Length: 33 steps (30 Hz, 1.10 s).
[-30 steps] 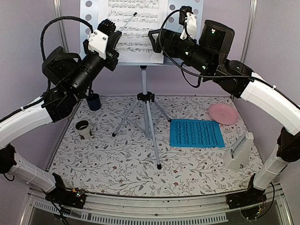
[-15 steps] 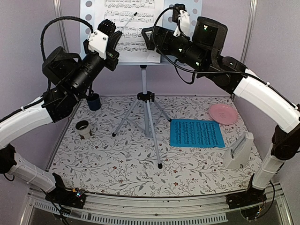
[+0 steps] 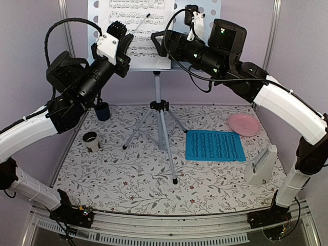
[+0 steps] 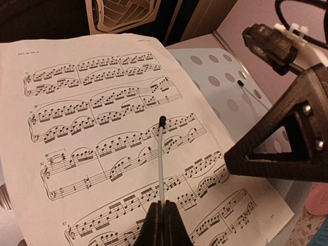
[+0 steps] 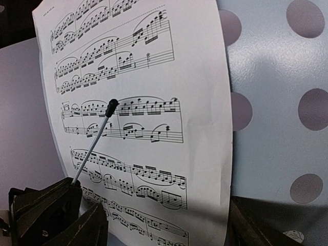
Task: Set up the instrument practice props
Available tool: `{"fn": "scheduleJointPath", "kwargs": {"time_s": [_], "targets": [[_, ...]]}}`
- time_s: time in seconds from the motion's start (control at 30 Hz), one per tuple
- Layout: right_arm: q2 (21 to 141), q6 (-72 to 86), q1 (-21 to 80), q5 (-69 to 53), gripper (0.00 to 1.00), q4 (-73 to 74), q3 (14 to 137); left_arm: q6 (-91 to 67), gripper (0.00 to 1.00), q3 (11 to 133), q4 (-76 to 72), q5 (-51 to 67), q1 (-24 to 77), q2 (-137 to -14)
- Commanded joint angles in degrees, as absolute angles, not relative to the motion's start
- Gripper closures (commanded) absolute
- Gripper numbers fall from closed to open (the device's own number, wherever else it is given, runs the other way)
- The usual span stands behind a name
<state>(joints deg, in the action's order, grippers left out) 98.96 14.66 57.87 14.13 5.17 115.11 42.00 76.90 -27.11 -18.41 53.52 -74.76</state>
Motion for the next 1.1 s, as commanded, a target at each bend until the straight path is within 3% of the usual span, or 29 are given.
{"fn": "scheduleJointPath", "kwargs": {"time_s": [0.0, 0.57, 0.9, 1.07], "targets": [[100.54, 15.69, 57.99, 11.87, 0.2, 4.66, 116.37, 41.66, 1.0, 76.9, -29.18, -17.4, 54.33, -74.95], [100.35, 16.12, 57.99, 9.19, 0.2, 3.21, 116.04, 41.5, 1.0, 76.79, -29.01, -17.77, 54.32, -74.76], [99.37, 15.6, 57.96, 10.5, 0.18, 2.83, 115.12, 40.87, 0.74, 74.68, -29.18, -18.5, 54.92, -72.29], [98.41, 15.01, 57.97, 10.25, 0.16, 2.03, 114.37, 41.14, 0.54, 73.28, -29.18, -18.34, 55.82, -70.98]]}}
